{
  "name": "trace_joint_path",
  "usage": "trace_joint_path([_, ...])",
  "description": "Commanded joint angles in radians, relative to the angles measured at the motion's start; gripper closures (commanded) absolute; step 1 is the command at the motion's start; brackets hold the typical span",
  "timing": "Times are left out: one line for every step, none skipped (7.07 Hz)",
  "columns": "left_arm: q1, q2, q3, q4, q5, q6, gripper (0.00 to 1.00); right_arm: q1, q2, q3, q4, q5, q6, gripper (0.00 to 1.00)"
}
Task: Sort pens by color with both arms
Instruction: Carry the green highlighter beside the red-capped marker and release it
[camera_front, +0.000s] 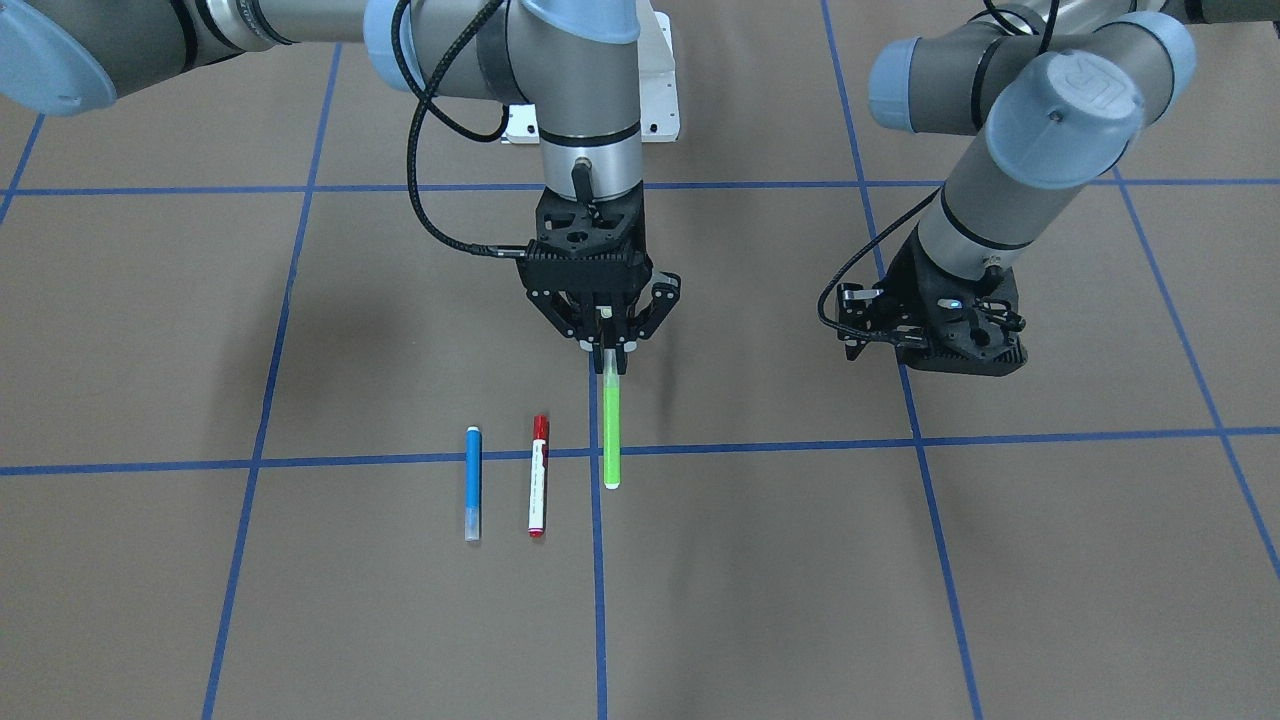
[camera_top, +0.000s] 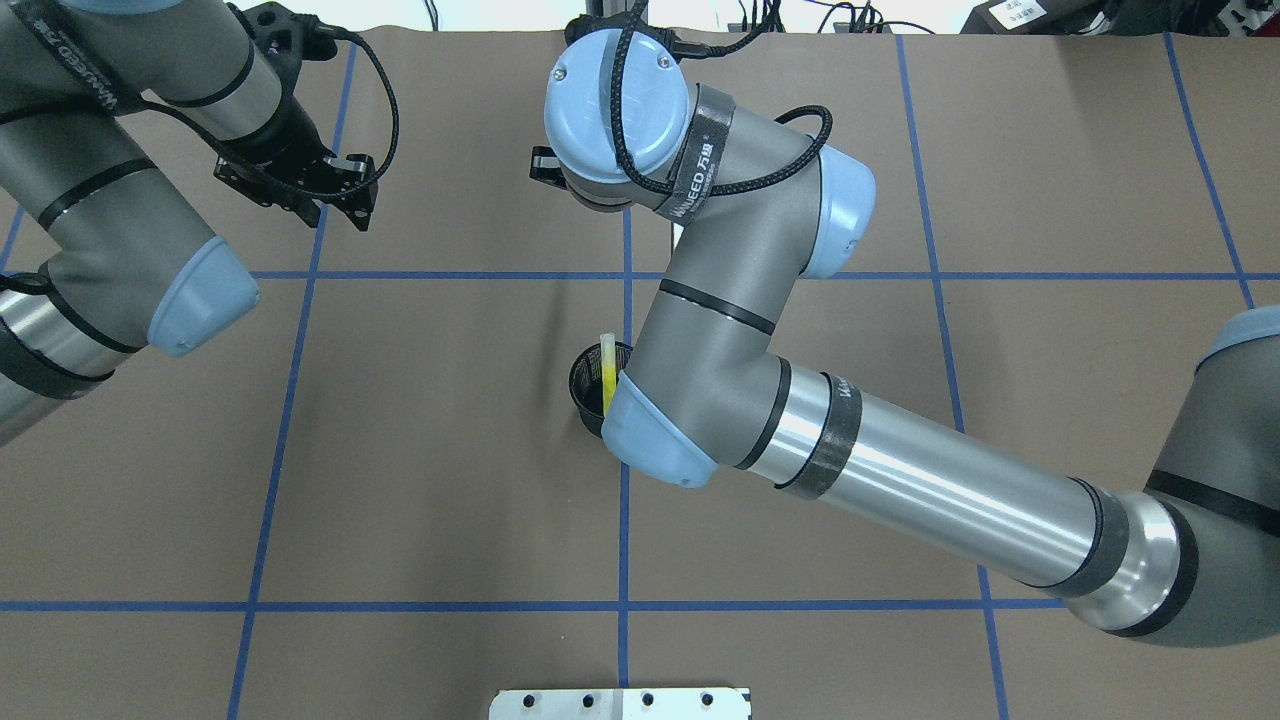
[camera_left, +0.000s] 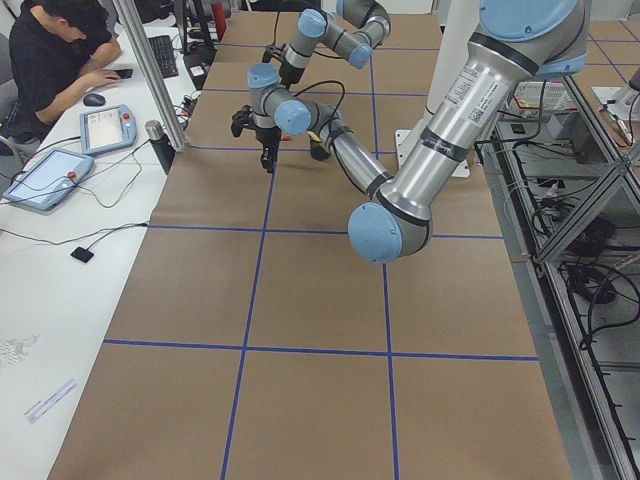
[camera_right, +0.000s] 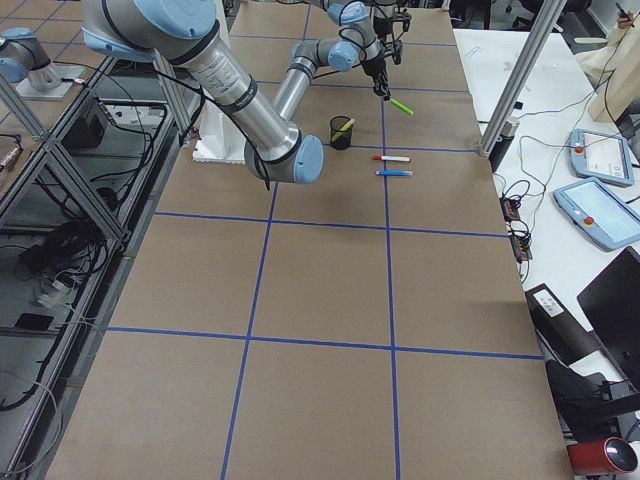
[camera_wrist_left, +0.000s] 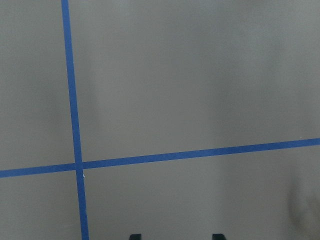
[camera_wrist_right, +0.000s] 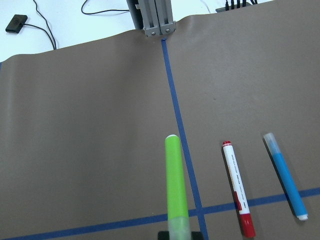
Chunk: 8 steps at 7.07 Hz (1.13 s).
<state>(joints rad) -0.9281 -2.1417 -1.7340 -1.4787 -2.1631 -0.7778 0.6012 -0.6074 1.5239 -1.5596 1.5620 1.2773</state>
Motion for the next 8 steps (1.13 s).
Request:
trace_joint_path([0.0, 0.006, -0.001, 0.0, -0.001, 0.0, 0.43, 0.026, -0.002, -0.094, 0.053, -0.003, -0.061, 0.98])
trace_joint_path([0.0, 0.005, -0.002, 0.0, -0.001, -0.001, 0.43, 0.023, -0.002, -0.16, 0.108, -0.007, -0.067, 0.98])
trace_joint_path([0.0, 0.005, -0.002, 0.0, -0.001, -0.003, 0.43, 0.02, 0.005, -0.219, 0.154, -0.011, -0.07, 0.98])
trace_joint_path([0.0, 0.005, -0.004, 0.0, -0.003, -0.003, 0.42, 0.011, 0.002, -0.232, 0.161, -0.011, -0.084, 0.98])
trace_joint_path([0.0, 0.005, -0.004, 0.0, -0.003, -0.005, 0.42, 0.003, 0.003, -0.246, 0.162, -0.01, -0.085, 0.98])
trace_joint_path([0.0, 0.005, -0.004, 0.0, -0.003, -0.005, 0.42, 0.002, 0.006, -0.245, 0.162, -0.005, -0.084, 0.98])
trace_joint_path([0.0, 0.006, -0.004, 0.0, -0.003, -0.003, 0.42, 0.0, 0.005, -0.245, 0.162, -0.002, -0.085, 0.77])
trace_joint_path([0.0, 0.006, -0.004, 0.0, -0.003, -0.003, 0.42, -0.003, -0.001, -0.245, 0.162, 0.0, -0.096, 0.3])
